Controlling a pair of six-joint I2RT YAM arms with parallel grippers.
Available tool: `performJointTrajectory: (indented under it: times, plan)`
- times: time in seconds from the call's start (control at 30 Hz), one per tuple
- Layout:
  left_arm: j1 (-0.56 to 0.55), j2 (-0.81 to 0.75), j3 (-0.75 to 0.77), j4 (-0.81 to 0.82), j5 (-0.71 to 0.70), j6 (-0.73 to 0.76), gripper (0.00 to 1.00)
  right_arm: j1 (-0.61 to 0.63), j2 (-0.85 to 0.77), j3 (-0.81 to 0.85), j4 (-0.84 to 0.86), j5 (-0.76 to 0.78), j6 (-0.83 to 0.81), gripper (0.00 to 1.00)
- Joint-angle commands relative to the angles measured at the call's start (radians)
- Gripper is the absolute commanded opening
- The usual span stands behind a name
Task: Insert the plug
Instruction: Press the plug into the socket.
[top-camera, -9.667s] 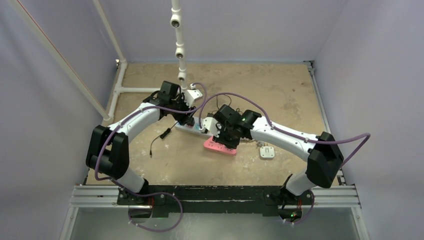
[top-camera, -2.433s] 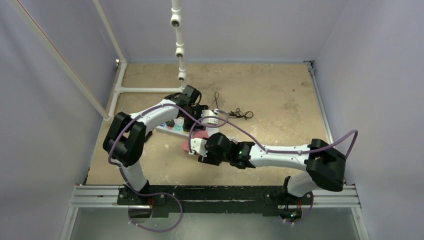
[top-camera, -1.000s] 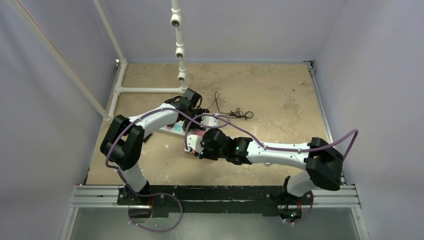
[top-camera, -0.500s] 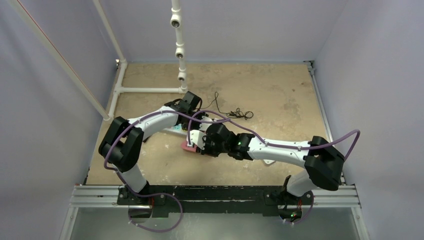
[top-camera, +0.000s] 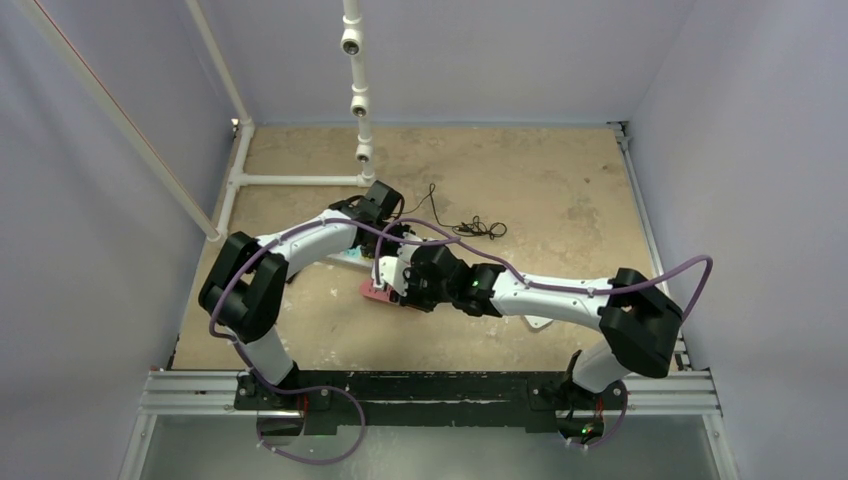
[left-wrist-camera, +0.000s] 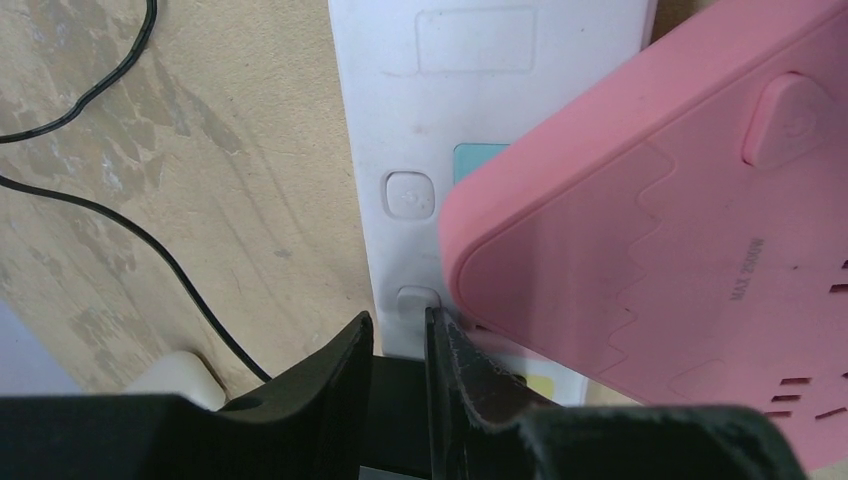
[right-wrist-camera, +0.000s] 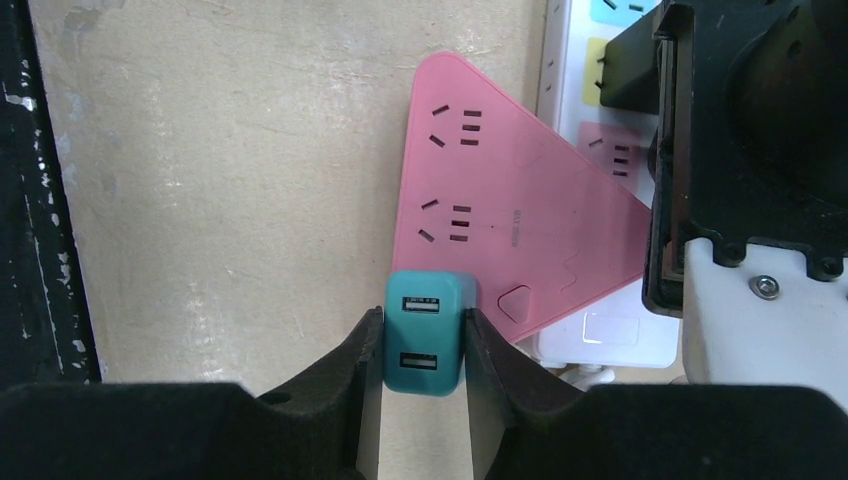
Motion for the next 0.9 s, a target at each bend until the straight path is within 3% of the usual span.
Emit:
performJointTrajectory:
  times: [0.0,0.37,0.67,0.7,0.77,0.87]
  plan:
    - [0.002,0.076,-0.04,-0.144,0.033,0.065,0.24,-0.041,0.118,-0.071,-0.205,0.006,0.042,0.0]
    - [0.008,0.09,-0.052,-0.179,0.027,0.105,0.19,-0.046,0.229,-0.09,-0.263,0.009,0.075,0.0]
    - [0.016,0.073,-0.068,-0.172,0.013,0.1,0.18,-0.046,0.089,-0.157,-0.189,0.094,0.125,0.0]
    - [0.016,0.072,-0.066,-0.173,0.016,0.095,0.18,-0.046,0.079,-0.158,-0.178,0.095,0.127,0.02]
    - [0.016,0.069,-0.058,-0.177,0.023,0.086,0.18,-0.046,0.067,-0.151,-0.164,0.1,0.132,0.18]
    - [0.016,0.063,-0.042,-0.178,0.034,0.06,0.2,-0.046,0.038,-0.116,-0.154,0.122,0.123,0.33]
